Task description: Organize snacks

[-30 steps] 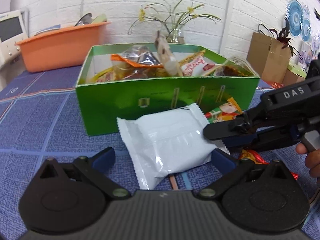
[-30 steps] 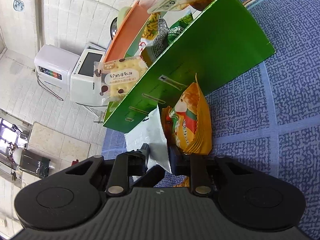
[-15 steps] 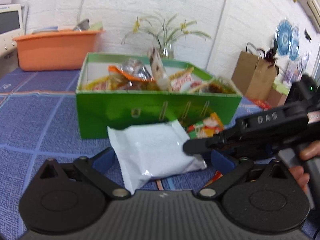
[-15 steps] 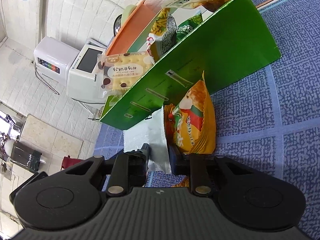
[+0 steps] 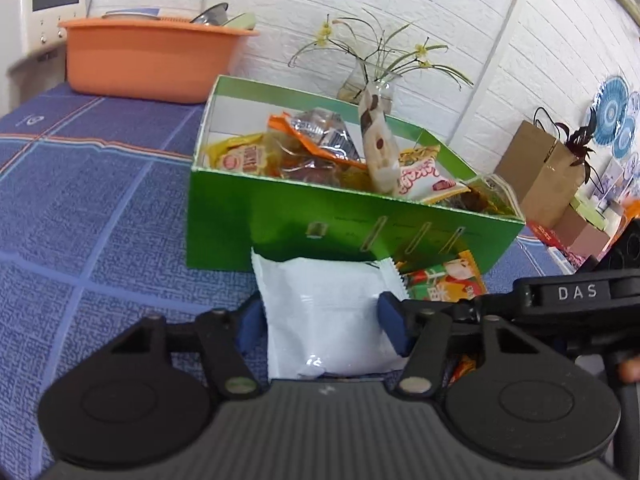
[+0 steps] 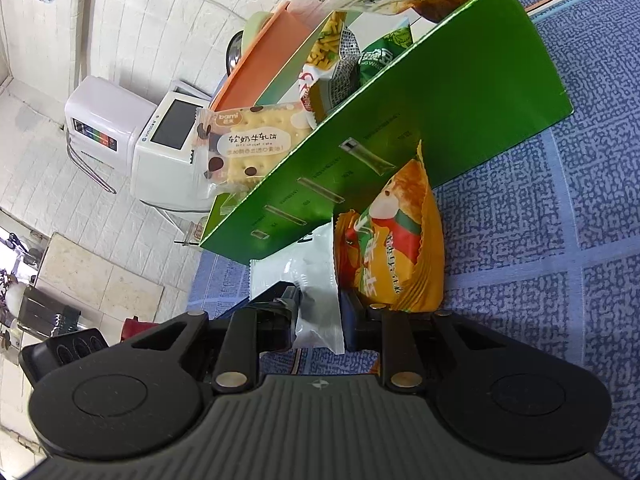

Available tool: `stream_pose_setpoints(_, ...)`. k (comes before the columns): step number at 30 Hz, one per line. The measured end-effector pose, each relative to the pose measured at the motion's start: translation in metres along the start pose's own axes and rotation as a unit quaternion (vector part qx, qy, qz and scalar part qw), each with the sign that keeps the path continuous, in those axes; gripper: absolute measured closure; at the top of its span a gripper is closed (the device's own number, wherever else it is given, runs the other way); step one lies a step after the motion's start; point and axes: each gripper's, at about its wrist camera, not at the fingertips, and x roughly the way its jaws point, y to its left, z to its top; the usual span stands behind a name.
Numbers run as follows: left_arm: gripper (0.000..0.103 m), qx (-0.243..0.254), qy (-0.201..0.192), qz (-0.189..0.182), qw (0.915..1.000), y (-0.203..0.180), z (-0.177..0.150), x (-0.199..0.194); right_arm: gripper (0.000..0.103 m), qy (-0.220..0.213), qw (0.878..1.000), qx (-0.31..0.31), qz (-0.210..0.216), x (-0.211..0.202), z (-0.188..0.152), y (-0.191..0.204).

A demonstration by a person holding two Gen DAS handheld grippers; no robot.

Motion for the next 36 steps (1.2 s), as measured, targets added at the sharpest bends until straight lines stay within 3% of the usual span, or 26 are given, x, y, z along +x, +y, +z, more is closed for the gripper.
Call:
stream_pose_setpoints(2, 0.046, 0.009, -0.001, 0.001, 1.0000, -0.001, -0.002, -0.001, 0.073, -0.007, 0.999, -0.042, -0.021, 0.002, -0.004, 0.011)
stream_pose_setpoints(6, 0.051, 0.026, -0.004, 0.004, 0.9996, -0.006, -0.002, -0.005, 0.073, -0.029, 0.986, -0.146, -0.075, 0.001, -0.021, 0.043)
stream_pose_setpoints(8, 0.056, 0.029, -0.003, 0.002, 0.9996, -0.006, -0.001, -0.008, 0.076, -0.035, 0.981, -0.169, -0.088, 0.001, -0.027, 0.053)
stream_pose_setpoints(19, 0.063, 0.029, -0.040, -0.017, 0.9987, -0.010, 0.005, -0.039, 0.077, -0.079, 0.982, -0.163, -0.054, -0.015, -0.033, 0.062)
stream_pose_setpoints(25, 0.064, 0.057, -0.076, -0.024, 0.9952, -0.024, 0.017, -0.062, 0.077, -0.120, 0.975, -0.184, -0.038, -0.034, -0.033, 0.078)
stream_pose_setpoints(36, 0.064, 0.122, -0.123, -0.020, 0.9847, -0.061, 0.098, -0.054, 0.077, -0.226, 0.956, -0.188, -0.018, -0.049, 0.021, 0.100)
